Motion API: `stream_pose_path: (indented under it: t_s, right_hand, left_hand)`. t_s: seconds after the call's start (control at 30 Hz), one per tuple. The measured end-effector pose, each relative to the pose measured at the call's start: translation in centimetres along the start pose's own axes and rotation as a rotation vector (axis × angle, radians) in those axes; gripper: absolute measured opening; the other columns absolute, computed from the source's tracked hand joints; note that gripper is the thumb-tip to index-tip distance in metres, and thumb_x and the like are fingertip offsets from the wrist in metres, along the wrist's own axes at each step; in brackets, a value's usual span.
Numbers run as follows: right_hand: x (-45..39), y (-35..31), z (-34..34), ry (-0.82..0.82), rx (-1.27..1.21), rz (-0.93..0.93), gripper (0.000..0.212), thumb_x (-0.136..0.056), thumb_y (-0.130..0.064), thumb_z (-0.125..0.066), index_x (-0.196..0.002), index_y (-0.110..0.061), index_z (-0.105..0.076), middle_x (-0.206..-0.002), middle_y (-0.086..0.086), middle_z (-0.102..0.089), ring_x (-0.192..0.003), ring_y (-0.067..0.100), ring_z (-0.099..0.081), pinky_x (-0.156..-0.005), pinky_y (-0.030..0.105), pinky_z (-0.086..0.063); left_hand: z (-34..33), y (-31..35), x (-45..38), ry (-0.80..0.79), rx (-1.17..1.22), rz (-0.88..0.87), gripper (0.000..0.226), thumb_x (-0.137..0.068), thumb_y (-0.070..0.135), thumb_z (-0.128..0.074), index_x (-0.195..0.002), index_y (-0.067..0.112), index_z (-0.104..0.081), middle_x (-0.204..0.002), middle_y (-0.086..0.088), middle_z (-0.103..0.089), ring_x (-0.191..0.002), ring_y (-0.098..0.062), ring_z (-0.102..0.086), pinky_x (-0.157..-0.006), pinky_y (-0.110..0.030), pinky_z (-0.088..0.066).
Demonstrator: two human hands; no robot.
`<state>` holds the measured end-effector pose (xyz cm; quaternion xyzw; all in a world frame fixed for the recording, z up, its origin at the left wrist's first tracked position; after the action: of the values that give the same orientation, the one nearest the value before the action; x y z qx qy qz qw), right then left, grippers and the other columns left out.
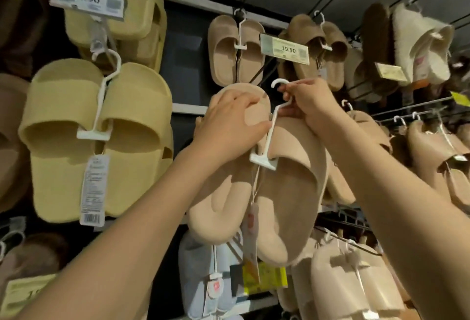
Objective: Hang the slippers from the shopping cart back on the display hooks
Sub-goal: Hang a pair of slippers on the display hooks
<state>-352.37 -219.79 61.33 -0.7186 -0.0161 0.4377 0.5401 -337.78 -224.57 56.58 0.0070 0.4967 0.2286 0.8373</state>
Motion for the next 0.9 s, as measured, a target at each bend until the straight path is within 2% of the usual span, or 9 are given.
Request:
stream_pose_path:
  t_s: [0.1,0.23,0.33,0.47,0.57,0.63,0.73,0.83,0.9]
  right_hand:
    - [-2.7,1.8,-0.9,0.002,-0.058,-0.099,0.022,-0.096,-0.009,-0.045,-0.083,-0.002,-0.060,-0.062,0.004,-0.049,-0.038,0.015,-0.050,-0.038,0.021,-0.050]
    - [-6.2,3.7,-1.1,0.002,-0.074,-0.171,0.018,-0.095,-0.009,-0.048,-0.097,0.001,-0.063,-0.063,0.005,-0.050,-0.042,0.015,-0.049,-0.040,0.020,-0.050]
    - [-8.8,4.1,-1.2,-0.013,-0.064,-0.142,0.017,-0.096,-0.008,-0.047,-0.097,0.003,-0.061,-0.065,0.006,-0.052,-0.045,0.016,-0.051,-0.036,0.020,-0.050]
    - [-11.2,4.0,-2.4,-0.056,0.027,-0.039,0.020,-0.094,-0.008,-0.047,-0.104,0.004,-0.060,-0.070,0.010,-0.059,-0.047,0.019,-0.058,-0.042,0.027,-0.054]
    - [-11.9,3.7,-3.5,-0.083,0.100,0.031,0.011,-0.092,-0.006,-0.051,-0.099,0.001,-0.054,-0.074,0.013,-0.061,-0.049,0.022,-0.060,-0.045,0.028,-0.054]
    - [-12.5,4.0,-4.0,-0.096,0.092,0.018,0.003,-0.090,-0.004,-0.054,-0.091,-0.001,-0.053,-0.067,0.011,-0.059,-0.047,0.021,-0.060,-0.044,0.028,-0.055]
    - [-13.3,4.8,-4.4,-0.105,0.094,-0.006,0.017,-0.090,-0.002,-0.052,-0.073,0.000,-0.053,-0.062,0.010,-0.058,-0.048,0.022,-0.059,-0.049,0.029,-0.057]
    - [-13.8,5.3,-4.5,-0.120,0.104,-0.015,0.012,-0.091,-0.005,-0.051,-0.084,0.003,-0.057,-0.066,0.009,-0.060,-0.045,0.020,-0.059,-0.045,0.025,-0.055]
    - [-14.0,5.4,-4.6,-0.130,0.092,-0.012,0.015,-0.092,-0.007,-0.051,-0.082,0.002,-0.059,-0.070,0.010,-0.063,-0.046,0.020,-0.061,-0.046,0.024,-0.055]
  left_hand:
    - [-1.4,-0.8,-2.3,-0.013,-0.074,-0.006,0.051,-0.082,0.046,-0.056,-0.131,0.036,-0.044,-0.143,0.010,-0.033,-0.133,-0.016,-0.024,-0.104,-0.051,-0.031]
    - [-3.2,-0.9,-5.1,-0.036,-0.090,-0.024,0.044,-0.083,0.041,-0.057,-0.126,0.037,-0.048,-0.139,0.010,-0.037,-0.129,-0.016,-0.027,-0.104,-0.046,-0.030]
    - [-4.4,-1.2,-7.0,-0.043,-0.140,-0.006,0.045,-0.081,0.043,-0.058,-0.125,0.037,-0.048,-0.139,0.007,-0.037,-0.131,-0.020,-0.027,-0.105,-0.055,-0.029]
    - [-5.7,-2.1,-8.3,-0.019,-0.207,0.044,0.049,-0.081,0.046,-0.057,-0.128,0.038,-0.045,-0.133,0.001,-0.041,-0.126,-0.024,-0.031,-0.102,-0.052,-0.034]
    - [-6.4,-3.5,-8.5,0.013,-0.191,0.106,0.058,-0.081,0.047,-0.056,-0.135,0.032,-0.040,-0.137,-0.003,-0.040,-0.125,-0.025,-0.035,-0.095,-0.041,-0.038]
    - [-6.4,-4.4,-8.6,0.031,-0.158,0.141,0.060,-0.081,0.047,-0.057,-0.136,0.032,-0.039,-0.138,-0.003,-0.038,-0.126,-0.024,-0.036,-0.092,-0.038,-0.038]
    - [-6.6,-5.0,-9.0,0.022,-0.129,0.163,0.061,-0.079,0.048,-0.058,-0.135,0.033,-0.041,-0.139,-0.002,-0.039,-0.126,-0.024,-0.037,-0.094,-0.038,-0.039]
    - [-6.9,-5.2,-9.4,0.016,-0.106,0.175,0.062,-0.076,0.048,-0.060,-0.133,0.031,-0.044,-0.134,-0.002,-0.044,-0.123,-0.024,-0.041,-0.095,-0.039,-0.044]
    - [-7.0,-5.3,-9.7,0.025,-0.103,0.184,0.062,-0.075,0.049,-0.060,-0.132,0.031,-0.045,-0.132,-0.001,-0.046,-0.121,-0.023,-0.043,-0.094,-0.041,-0.045]
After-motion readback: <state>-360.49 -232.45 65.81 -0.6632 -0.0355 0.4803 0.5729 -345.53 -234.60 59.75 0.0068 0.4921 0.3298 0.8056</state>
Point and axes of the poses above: each hand's wrist, its own x-axis away from the middle knuckle, its own z-axis out of the back of the hand, y = z × x, the point moved 3 cm from there along -x, towards the middle knuckle
